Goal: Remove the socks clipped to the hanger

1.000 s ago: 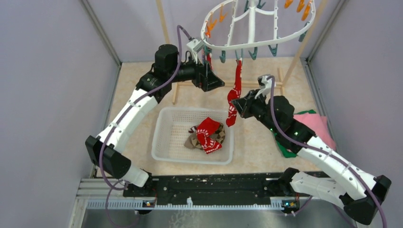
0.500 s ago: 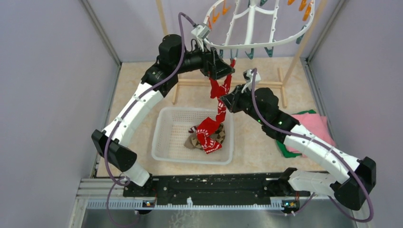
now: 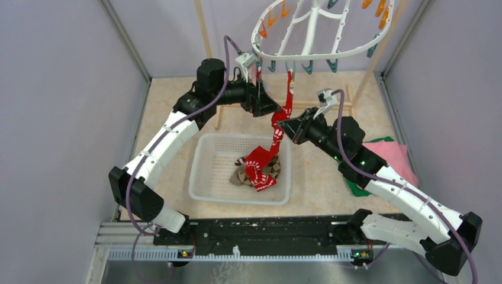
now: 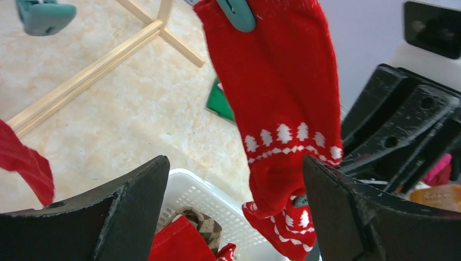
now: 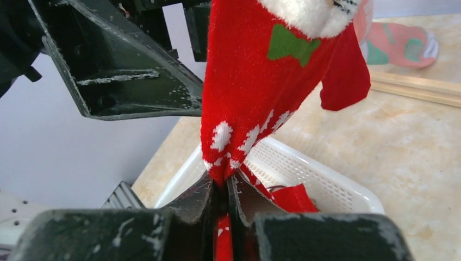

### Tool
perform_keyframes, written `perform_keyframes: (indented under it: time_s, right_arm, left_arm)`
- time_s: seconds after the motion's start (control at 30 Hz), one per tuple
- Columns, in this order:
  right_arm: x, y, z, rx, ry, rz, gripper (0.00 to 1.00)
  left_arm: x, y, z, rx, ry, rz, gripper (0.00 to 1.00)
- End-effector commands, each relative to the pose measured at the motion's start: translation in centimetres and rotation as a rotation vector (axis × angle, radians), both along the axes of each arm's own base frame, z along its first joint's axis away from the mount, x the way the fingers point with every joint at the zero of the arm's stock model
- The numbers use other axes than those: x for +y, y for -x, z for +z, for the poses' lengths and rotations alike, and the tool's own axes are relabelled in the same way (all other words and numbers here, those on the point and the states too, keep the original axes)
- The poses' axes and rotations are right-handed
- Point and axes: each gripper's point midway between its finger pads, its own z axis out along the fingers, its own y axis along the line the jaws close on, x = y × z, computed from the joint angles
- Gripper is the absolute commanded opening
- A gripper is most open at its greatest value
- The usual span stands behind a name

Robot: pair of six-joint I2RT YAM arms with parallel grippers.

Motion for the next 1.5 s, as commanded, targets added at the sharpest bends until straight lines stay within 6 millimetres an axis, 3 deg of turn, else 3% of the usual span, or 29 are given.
perform_keyframes:
  time_s: [0.0, 0.17, 0.33, 0.7, 0.8, 1.0, 1.07, 1.23, 1.43, 1.47]
  right_arm:
    - [0.5, 0.9, 1.2, -0.001, -0.088, 0.053, 0.07]
    - [0.7, 1.4, 2.3, -0.003, -0.137, 0.086, 0.10]
    - [1.3, 1.6, 1.6, 0.030, -0.135, 0.115, 0.12]
    - [1.4, 1.6, 1.6, 0.050, -0.128, 0.135, 0.13]
    - [1.2, 1.6, 2.0, 0.048, -0.139, 0.130, 0.14]
    - [1.2, 2.0, 2.4, 0.056, -0.153, 0.152, 0.15]
    - [1.2, 2.1, 2.6, 0.057, -0.160, 0.160, 0.15]
    - [1.3, 2.2, 2.6, 0.064, -0.161, 0.169, 0.17]
    - [1.4, 2.1, 2.5, 0.075, -0.149, 0.177, 0.20]
    - [1.3, 2.0, 2.6, 0.076, -0.143, 0.172, 0.24]
  left_arm:
    - [-0.1, 3.1, 2.0, -0.013, 0.065, -0.128, 0.96]
    - [0.7, 5.1, -1.2, 0.062, 0.035, -0.186, 0.90]
    - [1.7, 6.2, -2.1, 0.073, 0.060, -0.197, 0.81]
    - [1.1, 6.3, 0.4, 0.094, 0.156, -0.263, 0.65]
    - [1.0, 6.2, 0.2, 0.091, 0.157, -0.265, 0.60]
    - [1.1, 5.6, -0.3, 0.084, 0.144, -0.238, 0.61]
    - [1.0, 5.3, -0.4, 0.082, 0.144, -0.238, 0.54]
    - [0.9, 4.7, -0.2, 0.063, 0.148, -0.224, 0.19]
    - [0.6, 4.7, 0.4, 0.067, 0.164, -0.235, 0.12]
    - [0.6, 4.6, 0.3, 0.067, 0.164, -0.231, 0.08]
